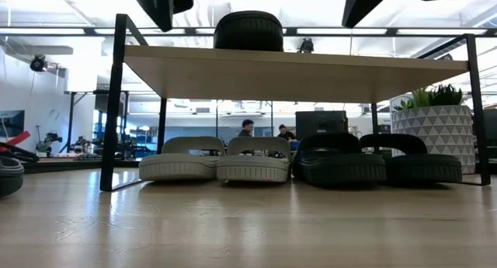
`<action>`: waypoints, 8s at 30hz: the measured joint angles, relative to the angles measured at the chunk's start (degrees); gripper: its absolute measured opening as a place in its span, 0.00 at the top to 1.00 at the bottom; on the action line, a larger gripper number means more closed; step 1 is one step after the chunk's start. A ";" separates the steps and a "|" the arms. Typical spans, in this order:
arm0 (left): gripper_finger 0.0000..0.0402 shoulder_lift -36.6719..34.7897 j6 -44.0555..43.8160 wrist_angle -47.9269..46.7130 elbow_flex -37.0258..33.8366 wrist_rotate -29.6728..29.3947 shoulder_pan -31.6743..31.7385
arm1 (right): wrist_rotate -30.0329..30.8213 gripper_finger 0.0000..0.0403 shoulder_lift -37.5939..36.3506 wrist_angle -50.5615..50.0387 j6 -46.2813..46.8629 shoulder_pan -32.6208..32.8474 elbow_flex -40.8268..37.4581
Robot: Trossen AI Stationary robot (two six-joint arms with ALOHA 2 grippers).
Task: Pick and place slides into the shelf
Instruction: Adjust the shelf on the table, then put the black slide on the shelf, then adjust the black slides on the shelf
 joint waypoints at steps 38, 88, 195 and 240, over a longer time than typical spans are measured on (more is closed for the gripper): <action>1.00 7.26 0.67 -8.88 -1.02 -15.26 -2.48 | 3.10 0.98 0.00 -5.92 8.37 4.92 -0.04; 0.47 0.15 -38.61 -3.81 -13.35 -13.17 -35.01 | 2.42 0.59 15.06 22.82 17.88 23.04 -0.02; 1.00 32.24 40.77 6.56 43.63 -42.05 17.47 | 58.35 0.67 -9.40 19.94 -6.69 26.67 0.00; 0.62 28.43 31.52 -7.93 46.41 -30.89 13.49 | 58.30 0.68 -9.33 19.86 -8.63 26.67 0.00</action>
